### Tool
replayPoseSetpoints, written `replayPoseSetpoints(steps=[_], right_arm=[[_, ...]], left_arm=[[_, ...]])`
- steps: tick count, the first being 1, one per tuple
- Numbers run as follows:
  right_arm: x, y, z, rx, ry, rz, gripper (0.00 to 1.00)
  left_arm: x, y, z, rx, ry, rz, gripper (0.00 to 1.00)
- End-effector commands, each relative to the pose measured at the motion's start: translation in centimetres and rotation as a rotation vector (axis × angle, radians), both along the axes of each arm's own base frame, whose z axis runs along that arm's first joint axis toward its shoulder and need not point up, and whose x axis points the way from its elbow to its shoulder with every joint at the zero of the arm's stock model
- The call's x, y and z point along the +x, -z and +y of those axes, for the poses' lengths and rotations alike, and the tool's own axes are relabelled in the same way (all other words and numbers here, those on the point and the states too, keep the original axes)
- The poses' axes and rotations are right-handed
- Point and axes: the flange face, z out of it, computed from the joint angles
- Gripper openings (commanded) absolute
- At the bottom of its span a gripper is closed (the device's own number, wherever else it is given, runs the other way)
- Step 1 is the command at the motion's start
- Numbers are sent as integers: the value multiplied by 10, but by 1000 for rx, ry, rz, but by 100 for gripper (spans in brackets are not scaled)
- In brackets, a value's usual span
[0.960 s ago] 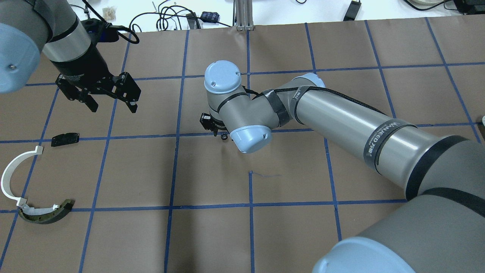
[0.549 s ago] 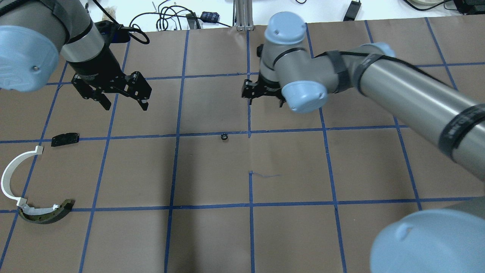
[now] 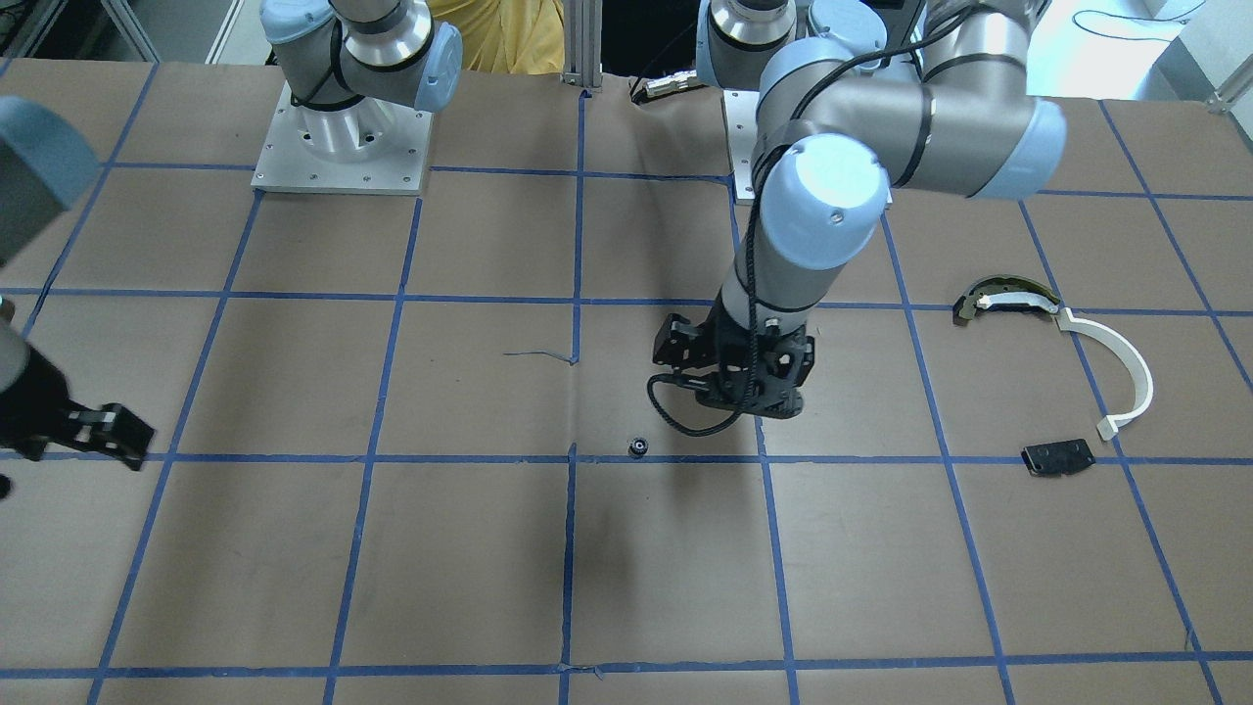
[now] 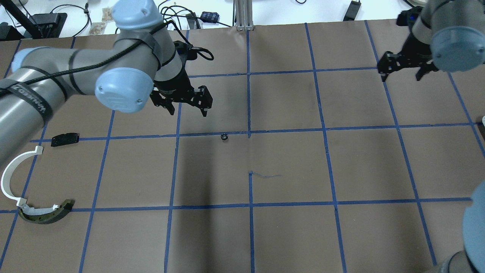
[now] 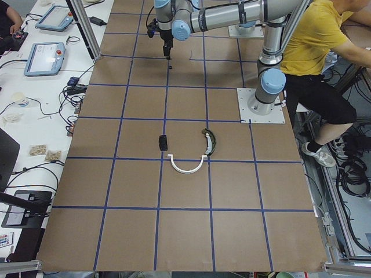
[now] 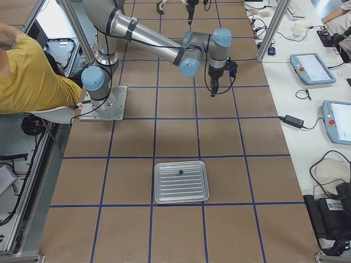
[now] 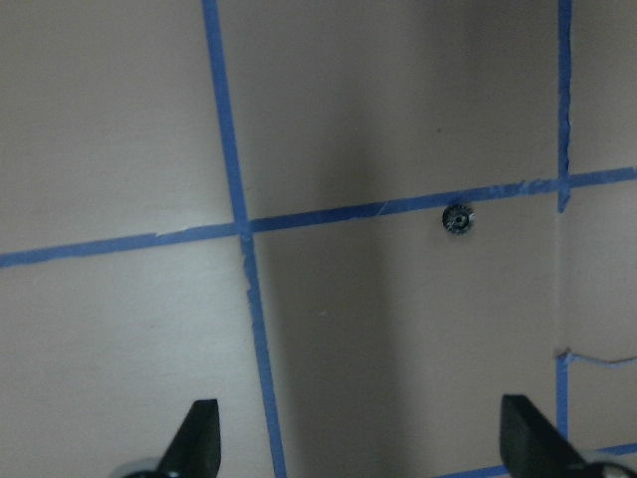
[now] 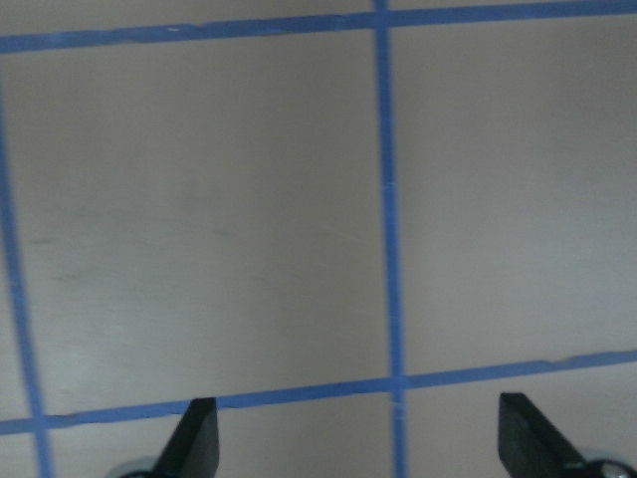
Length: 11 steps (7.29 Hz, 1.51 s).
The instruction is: Place bearing gear from tray to pile
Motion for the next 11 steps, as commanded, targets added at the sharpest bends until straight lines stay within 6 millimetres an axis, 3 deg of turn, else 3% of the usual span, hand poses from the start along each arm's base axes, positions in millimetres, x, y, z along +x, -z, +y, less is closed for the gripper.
replayPoseSetpoints(steps=[1,2,3,4,5,6,7,8,9,10,11], right_arm=[[-177,6,54,-7,-55,-34,100],[-226,30,74,28,-127,-52,100],[-278,65,100,52,-77,-84,100],[-320,93,116,36,-132,-57,100],[-341,108,124,33,-207,-20,100],[-352,125,136,36,-187,-43,93],[-351,133,138,50,-164,-58,84],[-348,135,141,54,-155,-72,84],[-343,144,144,65,-146,-90,84],[-336,149,149,76,-147,-98,84],[-336,153,149,71,-156,-101,84]], left_arm=[[-42,69,4,-2,58,-3,100],[-45,86,-1,4,68,-4,100],[-51,99,-3,0,93,-2,98],[-56,110,-3,0,105,-23,95],[-60,120,-4,-1,112,-22,94],[-60,127,-4,8,112,-31,91],[-61,136,-5,20,109,-35,89],[-62,135,-10,11,109,-33,89],[-62,136,-9,8,114,-32,82],[-62,139,-9,12,115,-33,70],[-63,142,-10,15,115,-34,46]])
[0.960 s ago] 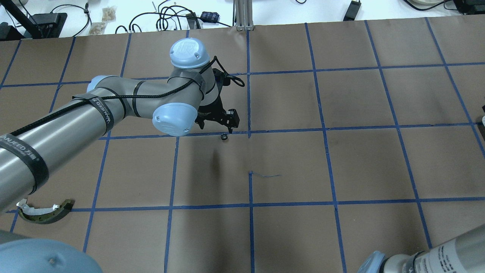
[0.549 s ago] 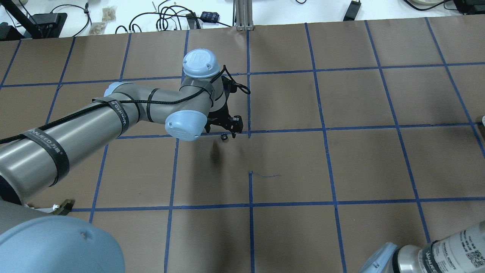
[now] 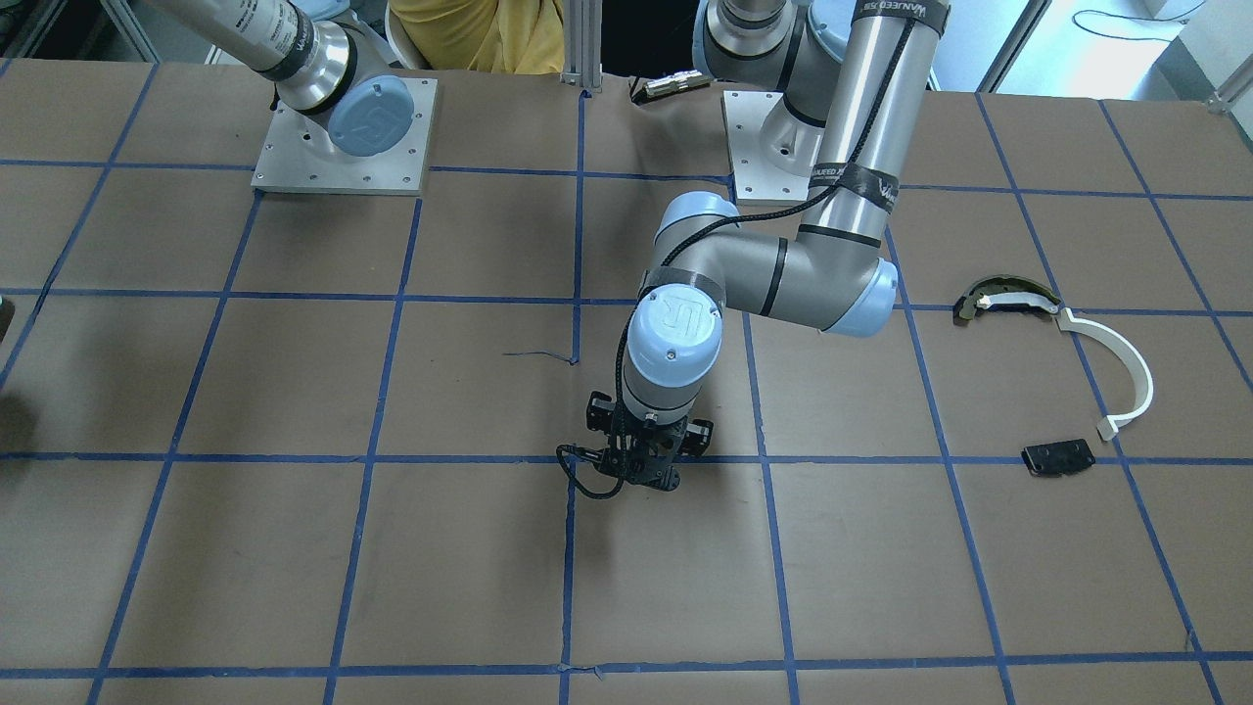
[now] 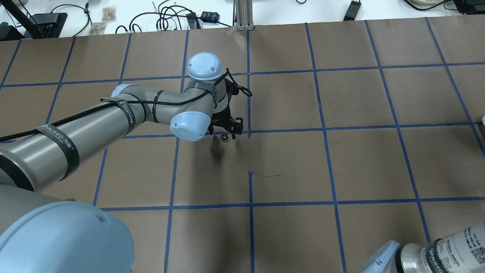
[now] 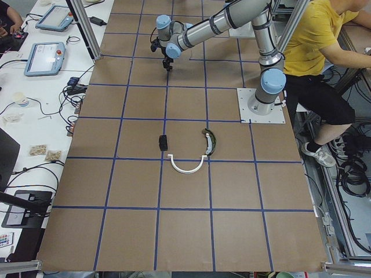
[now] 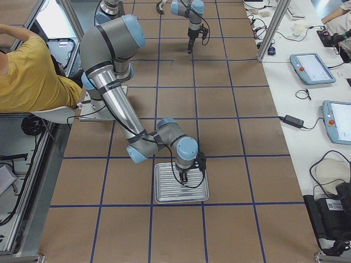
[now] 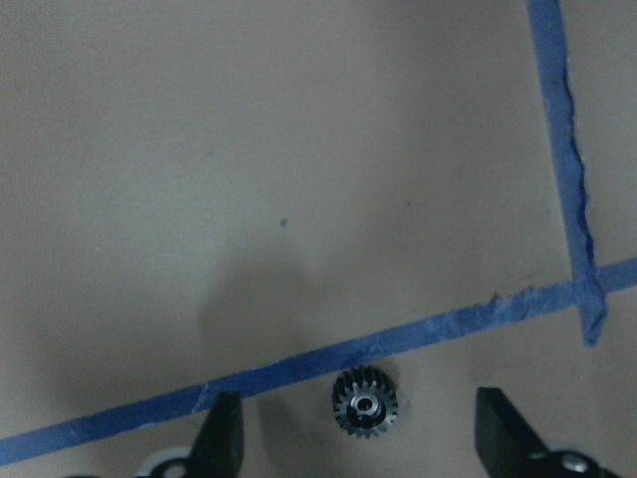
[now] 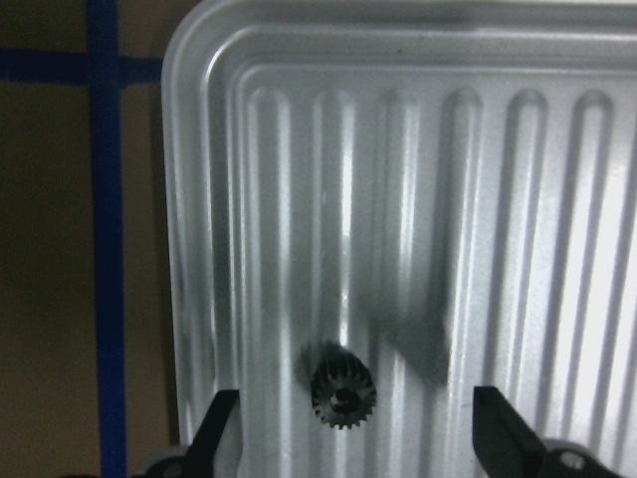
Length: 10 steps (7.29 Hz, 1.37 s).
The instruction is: Place bearing gear from tray to pile
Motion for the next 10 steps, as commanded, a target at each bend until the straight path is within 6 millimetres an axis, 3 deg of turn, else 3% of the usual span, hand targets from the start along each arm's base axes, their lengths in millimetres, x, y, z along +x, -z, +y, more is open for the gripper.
replayPoseSetpoints(steps=[1,2,5,6,7,8,9,10], right_arm=[[1,0,0,-11,5,2,71],[1,1,-2,-15,2,0,63],[3,7,0,-9,1,-9,57],[2,4,-1,-11,-4,-6,48],[4,7,1,-5,-4,-12,35],[0,3,-1,-5,-9,2,24],[1,4,0,-1,-7,1,15],[0,-2,1,-1,5,9,11]], left_arm=[[0,4,0,6,3,-1,14],[0,5,-1,6,7,-1,0],[4,-11,-9,-28,41,7,0],[17,-30,-20,-69,53,-45,0],[59,-45,-40,-50,71,-96,0],[129,-74,-64,-50,29,-93,0],[199,-105,-76,-40,7,-94,0],[281,-117,-79,-33,-40,-90,0]])
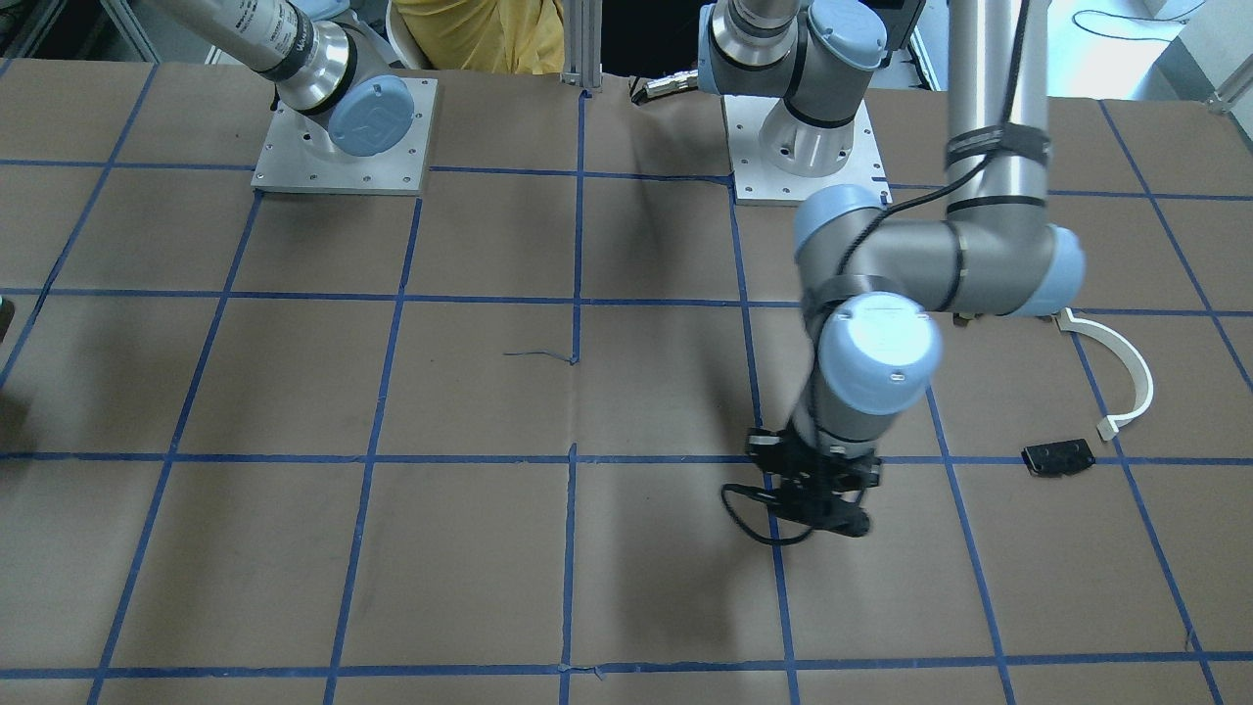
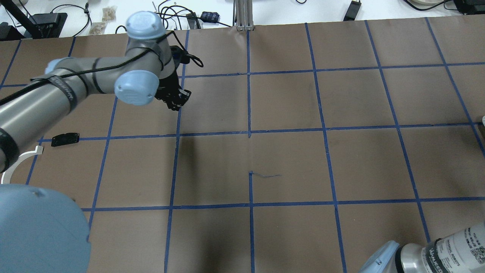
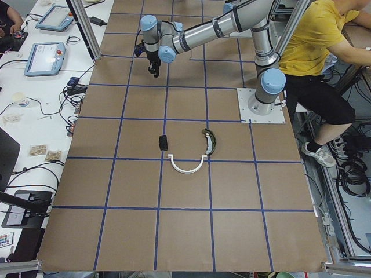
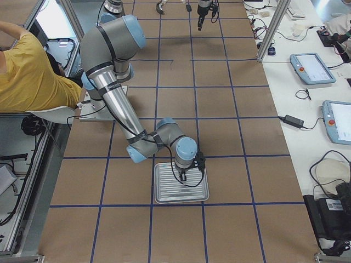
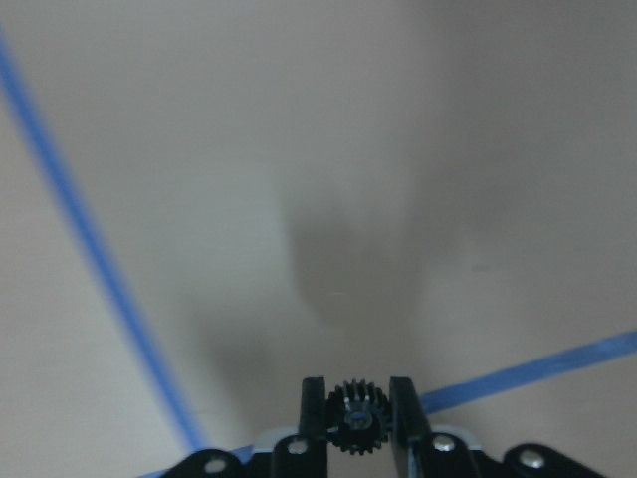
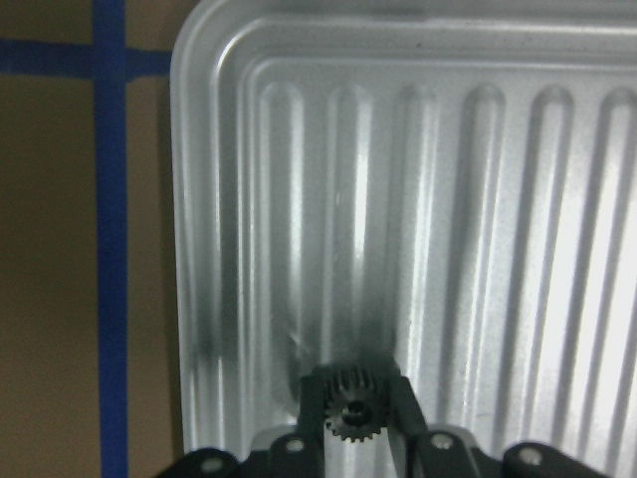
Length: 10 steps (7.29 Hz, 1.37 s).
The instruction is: Place bearing gear from tray to pile
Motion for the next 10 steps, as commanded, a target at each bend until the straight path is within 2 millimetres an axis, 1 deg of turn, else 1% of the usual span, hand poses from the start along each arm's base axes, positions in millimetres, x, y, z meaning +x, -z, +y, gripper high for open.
replayPoseSetpoints(steps=[1,2,3,4,5,6,7,8,9,10], right_arm=[[1,-6,-2,-13,6,-3,11],[11,-24,-8,-26,25,14,10],[53,-52,-35,-56,53,35,10],[115,-84,-65,-76,50,52,10],[182,-112,-87,-86,65,47,10],[258,-120,-105,-73,42,30,9],[354,-124,-126,-82,92,24,10],[462,-122,-134,-86,116,8,10],[573,-118,-123,-83,155,-67,10],[658,-110,-106,-88,207,-98,10]], left_arm=[[171,-23,2,20,-73,11,0],[219,-21,12,38,-114,19,0],[250,-16,23,56,-165,23,0],[277,-8,36,78,-156,35,0],[301,1,49,97,-123,51,0],[329,2,59,96,-105,58,0],[357,4,73,103,-124,67,0],[376,17,89,123,-155,87,0],[380,36,104,148,-166,107,0],[390,50,110,138,-167,104,0]])
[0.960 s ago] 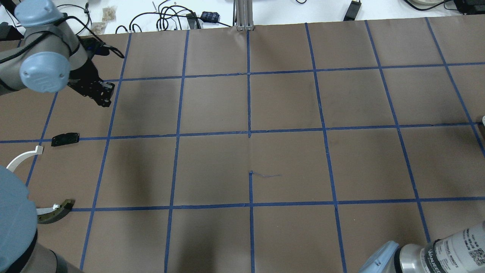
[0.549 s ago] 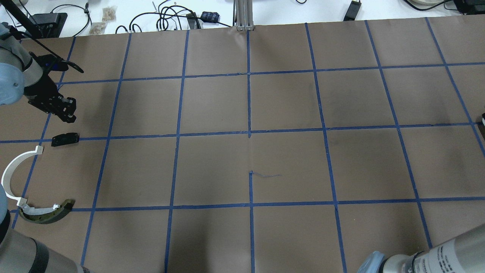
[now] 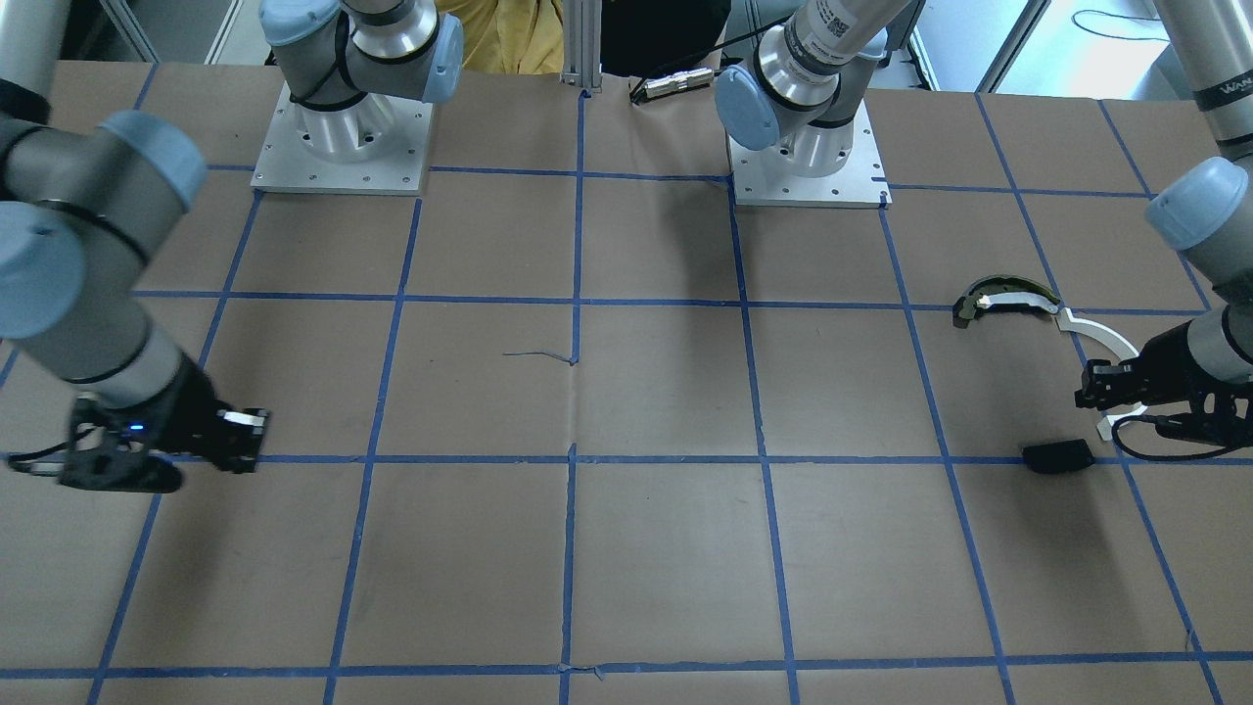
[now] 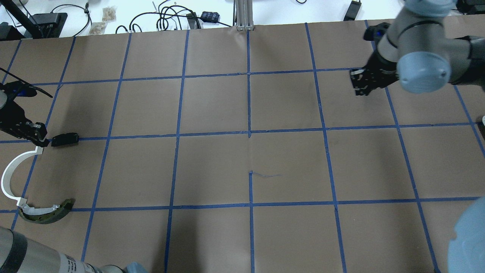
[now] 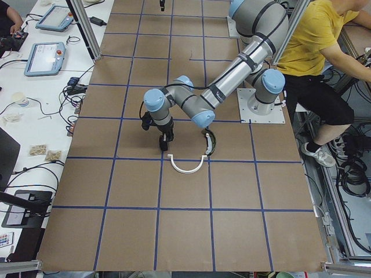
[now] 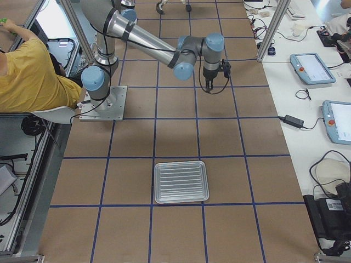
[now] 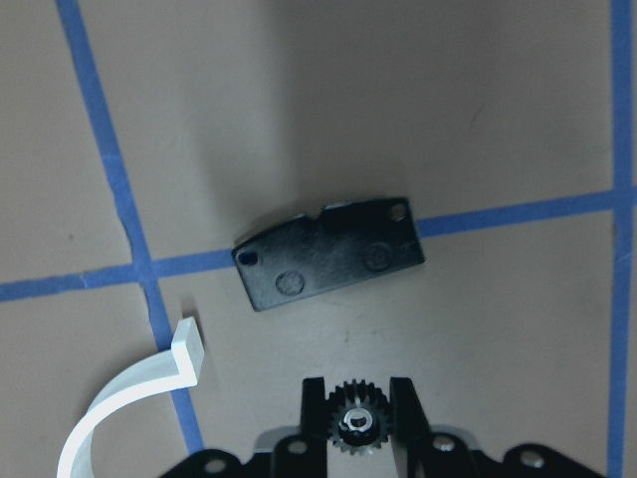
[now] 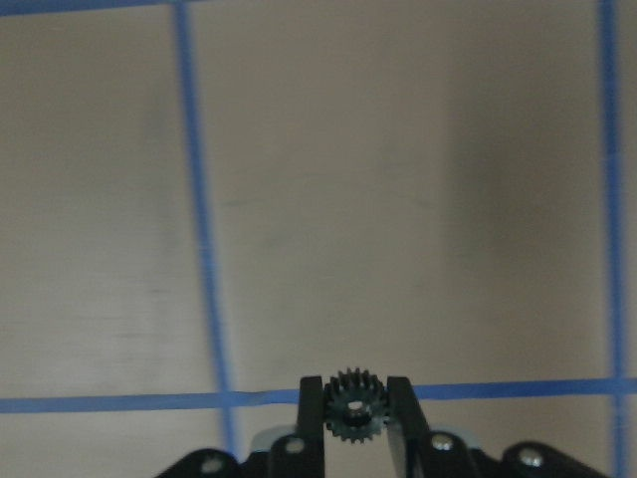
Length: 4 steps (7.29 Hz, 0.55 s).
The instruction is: Place bearing gear from tray to pile
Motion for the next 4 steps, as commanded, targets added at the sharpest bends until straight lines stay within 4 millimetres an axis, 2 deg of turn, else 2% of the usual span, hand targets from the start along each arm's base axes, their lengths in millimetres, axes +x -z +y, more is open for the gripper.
replayPoseSetpoints(steps=[1,2,3,4], right_arm=[[195,22,50,0,71,-66,10],[251,50,72,21,39,-68,13],[281,81,81,20,63,-76,16],[293,95,85,26,67,-76,20]], left_arm=[[19,25,18,5,-23,11,0],[19,30,19,13,-25,16,0],[17,36,21,23,-25,25,0],[15,41,25,37,-22,29,0]])
